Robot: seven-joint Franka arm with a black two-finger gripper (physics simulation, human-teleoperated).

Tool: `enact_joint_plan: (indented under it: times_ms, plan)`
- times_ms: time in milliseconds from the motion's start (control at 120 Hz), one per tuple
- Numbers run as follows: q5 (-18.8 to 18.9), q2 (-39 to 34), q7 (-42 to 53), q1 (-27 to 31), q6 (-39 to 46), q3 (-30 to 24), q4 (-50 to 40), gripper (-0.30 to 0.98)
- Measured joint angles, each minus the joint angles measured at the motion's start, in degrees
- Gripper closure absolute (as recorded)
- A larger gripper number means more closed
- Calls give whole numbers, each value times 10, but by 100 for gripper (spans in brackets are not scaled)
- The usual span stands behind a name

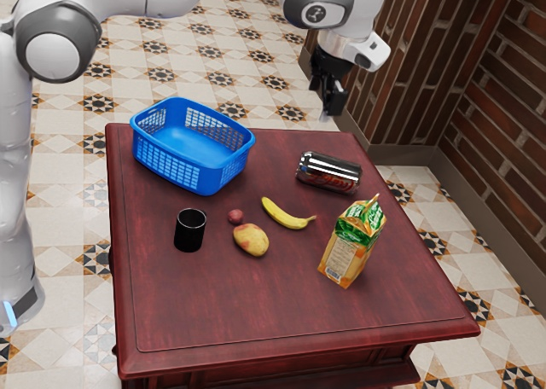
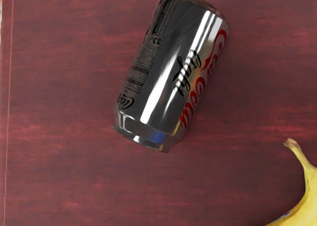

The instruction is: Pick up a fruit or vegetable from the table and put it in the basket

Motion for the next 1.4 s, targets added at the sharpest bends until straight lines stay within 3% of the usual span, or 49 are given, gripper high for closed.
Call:
enact_joint_plan:
  times_ms: [125, 275, 442, 533, 633, 817, 883, 967, 1025, 1400]
  plan:
    - [11, -4, 0, -3, 4, -3, 0, 0]
    - [7, 43, 1, -56, 7, -3, -25, 0]
    - [6, 49, 2, -57, 7, -2, -28, 0]
    - [-24, 45, 13, -59, 6, -4, -25, 0]
    - [-70, 46, 54, -74, 5, -22, -2, 0]
    - [-34, 60, 205, -94, 19, -34, 4, 0]
    - [-53, 51, 264, -81, 50, -32, -56, 0]
    - [-72, -33, 328, -74, 114, -31, -213, 0]
    - [-80, -68, 360, -72, 148, -32, -270, 0]
    - [-140, -89, 471, -81, 252, -57, -333, 0]
